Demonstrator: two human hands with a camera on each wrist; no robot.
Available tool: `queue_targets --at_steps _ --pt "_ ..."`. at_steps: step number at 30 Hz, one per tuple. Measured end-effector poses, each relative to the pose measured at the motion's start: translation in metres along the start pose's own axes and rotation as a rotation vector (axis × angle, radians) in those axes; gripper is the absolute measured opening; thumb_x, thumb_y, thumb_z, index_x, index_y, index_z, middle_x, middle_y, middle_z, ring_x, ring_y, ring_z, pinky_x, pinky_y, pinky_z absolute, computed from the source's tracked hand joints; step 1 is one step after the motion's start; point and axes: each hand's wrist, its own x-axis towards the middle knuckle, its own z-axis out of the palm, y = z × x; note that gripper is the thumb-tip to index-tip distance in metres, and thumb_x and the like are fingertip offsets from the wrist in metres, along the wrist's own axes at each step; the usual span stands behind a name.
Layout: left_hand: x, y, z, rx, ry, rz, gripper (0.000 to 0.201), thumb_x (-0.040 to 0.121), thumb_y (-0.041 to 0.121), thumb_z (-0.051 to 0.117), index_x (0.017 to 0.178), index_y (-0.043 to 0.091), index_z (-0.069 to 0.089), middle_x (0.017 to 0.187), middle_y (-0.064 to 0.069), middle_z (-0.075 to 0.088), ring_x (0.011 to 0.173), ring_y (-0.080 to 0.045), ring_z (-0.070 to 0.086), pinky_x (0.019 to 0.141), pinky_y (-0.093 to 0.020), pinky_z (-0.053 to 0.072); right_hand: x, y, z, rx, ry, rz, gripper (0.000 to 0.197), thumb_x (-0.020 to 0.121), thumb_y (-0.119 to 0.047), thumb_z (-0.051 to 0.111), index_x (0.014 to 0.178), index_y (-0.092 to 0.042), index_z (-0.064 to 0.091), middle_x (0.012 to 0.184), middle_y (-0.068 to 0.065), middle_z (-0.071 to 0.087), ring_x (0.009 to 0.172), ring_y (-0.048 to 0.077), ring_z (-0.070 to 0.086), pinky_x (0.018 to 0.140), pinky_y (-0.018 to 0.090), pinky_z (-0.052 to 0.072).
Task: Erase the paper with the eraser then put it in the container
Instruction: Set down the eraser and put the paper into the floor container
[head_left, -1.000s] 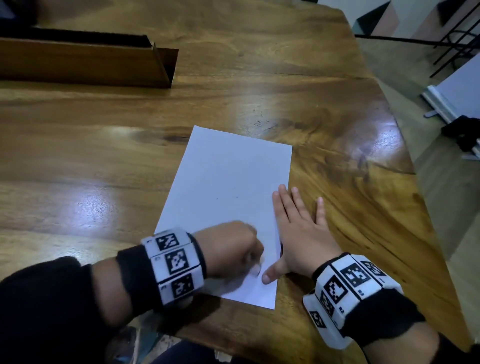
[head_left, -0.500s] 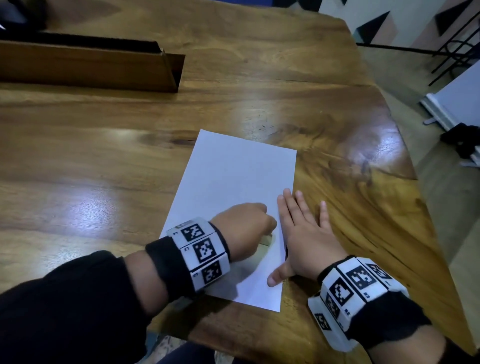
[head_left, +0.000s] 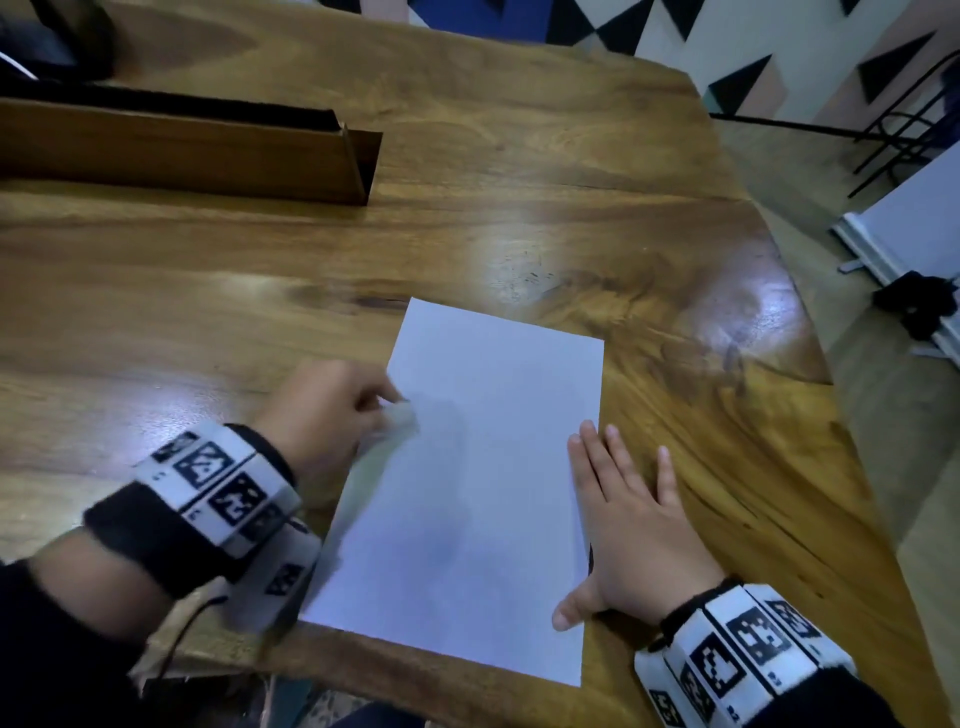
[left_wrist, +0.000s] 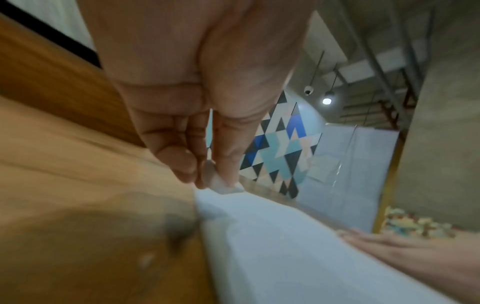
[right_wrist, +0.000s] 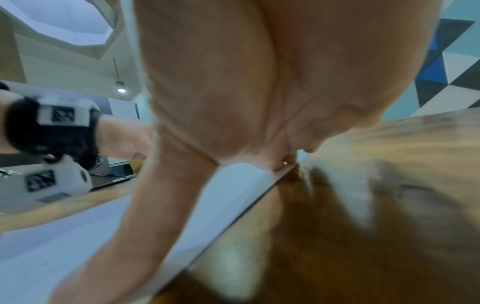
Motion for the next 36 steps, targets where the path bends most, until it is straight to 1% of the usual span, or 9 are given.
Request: queue_targets --at_steps 2,6,12,14,17,20,24,33,36 --pt "0.001 -0.021 -0.011 0.068 0.063 -0.106 0.011 0.08 0.026 0.065 0.086 0.017 0.069 0.075 -0.001 0.067 0.069 -0.016 0.055 0.06 -0.025 0.038 -0.005 -0.004 0.003 0.001 0.004 0.032 0.151 0.052 -0.075 0.071 0.129 -0.01 -0.042 0.145 0.004 -0.045 0.132 0.019 -0.044 0.098 0.051 -0.034" --pt "0.001 -0.042 -0.007 0.141 0.078 -0.103 0.016 0.083 0.017 0.062 0.096 0.013 0.069 0.094 -0.011 0.065 0.088 -0.03 0.058 0.071 -0.03 0.038 -0.013 -0.014 0.004 -0.026 0.021 0.077 0.148 0.056 -0.077 0.067 0.136 -0.006 -0.036 0.152 0.008 -0.035 0.133 0.02 -0.041 0.097 0.053 -0.033" --pt "-0.018 -0.042 0.0 0.179 0.203 0.025 0.028 0.082 0.005 0.058 0.109 0.008 0.065 0.106 -0.014 0.058 0.082 -0.027 0.054 0.074 -0.033 0.044 -0.008 -0.008 -0.025 0.116 0.186 0.081 0.106 0.07 -0.072 0.061 0.147 -0.015 0.016 0.16 0.001 -0.002 0.145 0.022 -0.022 0.109 0.052 -0.022" --pt "-0.036 -0.035 0.001 0.18 0.206 0.1 0.025 0.08 0.005 0.055 0.101 0.007 0.067 0.096 -0.014 0.059 0.076 -0.03 0.057 0.066 -0.035 0.049 0.007 0.002 -0.036 0.191 0.29 0.099 0.097 0.076 -0.066 0.06 0.148 -0.017 0.016 0.16 0.0 -0.001 0.146 0.022 -0.018 0.113 0.048 -0.017" --pt "-0.071 -0.029 0.018 0.143 0.054 0.187 0.034 0.076 0.029 0.042 0.092 0.014 0.068 0.08 -0.003 0.056 0.063 -0.021 0.057 0.055 -0.031 0.052 0.035 0.017 -0.051 0.317 0.364 0.127 0.099 0.083 -0.054 0.062 0.153 -0.015 0.002 0.161 0.001 -0.004 0.148 0.02 -0.01 0.119 0.04 -0.004" --pt "-0.095 -0.035 0.036 0.234 -0.059 0.143 0.045 0.059 0.03 0.074 0.101 0.022 0.06 0.081 0.001 0.053 0.063 -0.019 0.056 0.053 -0.024 0.047 0.055 0.028 -0.061 0.392 0.33 0.147 0.108 0.08 -0.048 0.07 0.153 -0.012 -0.001 0.161 0.003 0.003 0.147 0.024 0.002 0.117 0.037 0.011" --pt "-0.1 -0.044 0.048 0.279 -0.059 0.122 0.085 0.032 0.022 0.091 0.107 0.025 0.051 0.092 0.002 0.05 0.072 -0.025 0.058 0.058 -0.029 0.051 0.065 0.033 -0.066 0.33 0.337 0.187 0.098 0.071 -0.048 0.079 0.145 -0.009 0.027 0.143 0.009 0.03 0.133 0.028 0.026 0.106 0.038 0.03" --pt "-0.103 -0.051 0.053 0.273 -0.035 0.147 0.088 0.033 0.019 0.091 0.111 0.025 0.05 0.098 0.003 0.047 0.081 -0.021 0.051 0.062 -0.032 0.053 0.063 0.031 -0.067 0.322 0.258 0.204 0.066 0.072 -0.045 0.079 0.119 -0.013 0.046 0.125 0.006 0.038 0.122 0.026 0.033 0.096 0.037 0.033" --pt "-0.103 -0.052 0.051 0.27 -0.026 0.166 0.087 0.034 0.02 0.091 0.111 0.025 0.05 0.1 0.006 0.042 0.086 -0.014 0.041 0.065 -0.026 0.046 0.06 0.034 -0.066 0.502 0.257 0.144 0.05 0.076 -0.031 0.079 0.11 -0.011 0.048 0.111 0.003 0.05 0.104 0.022 0.046 0.075 0.03 0.04"
